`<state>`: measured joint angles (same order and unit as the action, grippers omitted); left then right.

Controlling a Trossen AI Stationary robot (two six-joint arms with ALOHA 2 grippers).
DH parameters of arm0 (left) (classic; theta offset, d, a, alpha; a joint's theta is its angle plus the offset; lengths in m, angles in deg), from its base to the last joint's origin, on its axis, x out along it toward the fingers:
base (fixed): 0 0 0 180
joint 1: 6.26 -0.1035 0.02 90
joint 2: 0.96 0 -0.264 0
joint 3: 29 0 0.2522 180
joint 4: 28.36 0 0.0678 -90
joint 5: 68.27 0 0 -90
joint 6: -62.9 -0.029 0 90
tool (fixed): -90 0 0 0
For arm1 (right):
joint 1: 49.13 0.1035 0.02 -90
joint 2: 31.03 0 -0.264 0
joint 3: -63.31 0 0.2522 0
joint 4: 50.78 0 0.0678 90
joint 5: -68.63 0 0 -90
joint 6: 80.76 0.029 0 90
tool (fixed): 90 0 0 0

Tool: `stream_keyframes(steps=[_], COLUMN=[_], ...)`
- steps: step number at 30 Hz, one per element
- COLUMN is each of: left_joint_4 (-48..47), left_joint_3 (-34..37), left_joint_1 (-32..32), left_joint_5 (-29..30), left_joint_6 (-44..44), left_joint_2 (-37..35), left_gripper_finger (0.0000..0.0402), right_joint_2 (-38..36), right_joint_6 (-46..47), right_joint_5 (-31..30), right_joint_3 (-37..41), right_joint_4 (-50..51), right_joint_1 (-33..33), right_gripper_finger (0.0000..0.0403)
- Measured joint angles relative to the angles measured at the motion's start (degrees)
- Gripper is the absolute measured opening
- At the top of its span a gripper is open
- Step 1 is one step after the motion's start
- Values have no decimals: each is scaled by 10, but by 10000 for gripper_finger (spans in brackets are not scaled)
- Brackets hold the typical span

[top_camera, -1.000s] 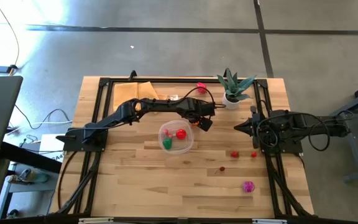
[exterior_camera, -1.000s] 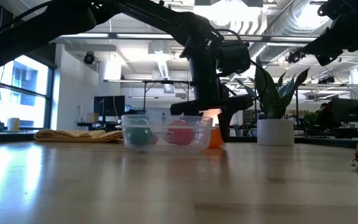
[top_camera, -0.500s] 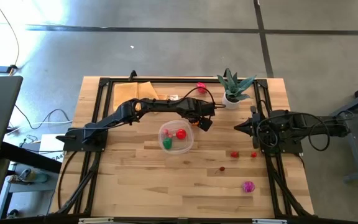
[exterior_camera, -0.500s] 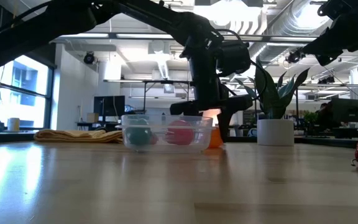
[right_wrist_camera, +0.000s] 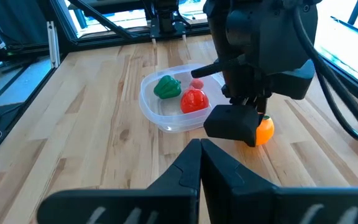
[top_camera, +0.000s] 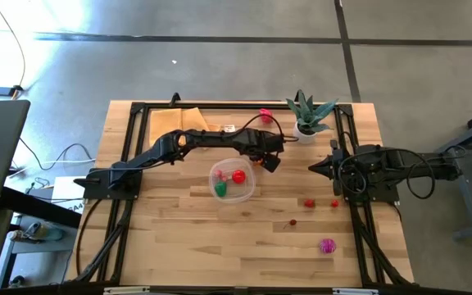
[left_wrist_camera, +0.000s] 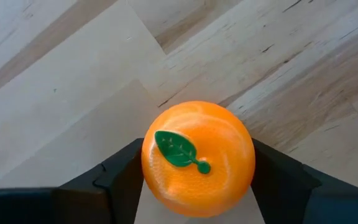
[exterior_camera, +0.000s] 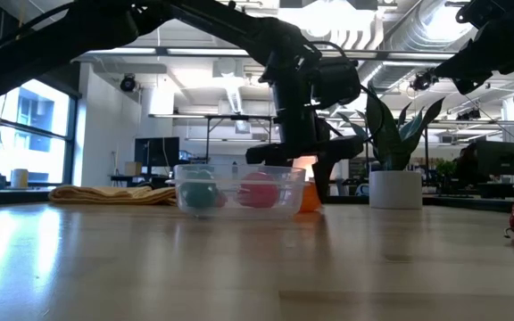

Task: Pick and placing Produce into tupperware
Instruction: Put the orange into the transparent bin

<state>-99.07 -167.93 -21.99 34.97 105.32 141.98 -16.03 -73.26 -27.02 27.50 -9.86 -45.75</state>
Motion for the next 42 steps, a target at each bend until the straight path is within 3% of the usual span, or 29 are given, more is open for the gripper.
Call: stream_keyframes(steps=[10,14,26,33,42], left_joint_4=[-111,-150,-336,-331,-331], left_joint_3=[-97,-86,-98,-79,-2], left_joint_1=[9,23,123,196,209], left_joint_5=[23,44,138,175,125], left_joint_6=[-17,-17,68,72,123], left_joint_2=[0,-33,-121,-126,-125], left_gripper_finger=[232,248,228,235,230], right_joint_2=[0,0,0,0,0], right_joint_6=[0,0,0,0,0], right_joint_5=[0,0,0,0,0], right_joint_3=[0,0,0,0,0], right_joint_4=[0,0,0,0,0], right_joint_1=[0,0,0,0,0], right_gripper_finger=[0,0,0,0,0])
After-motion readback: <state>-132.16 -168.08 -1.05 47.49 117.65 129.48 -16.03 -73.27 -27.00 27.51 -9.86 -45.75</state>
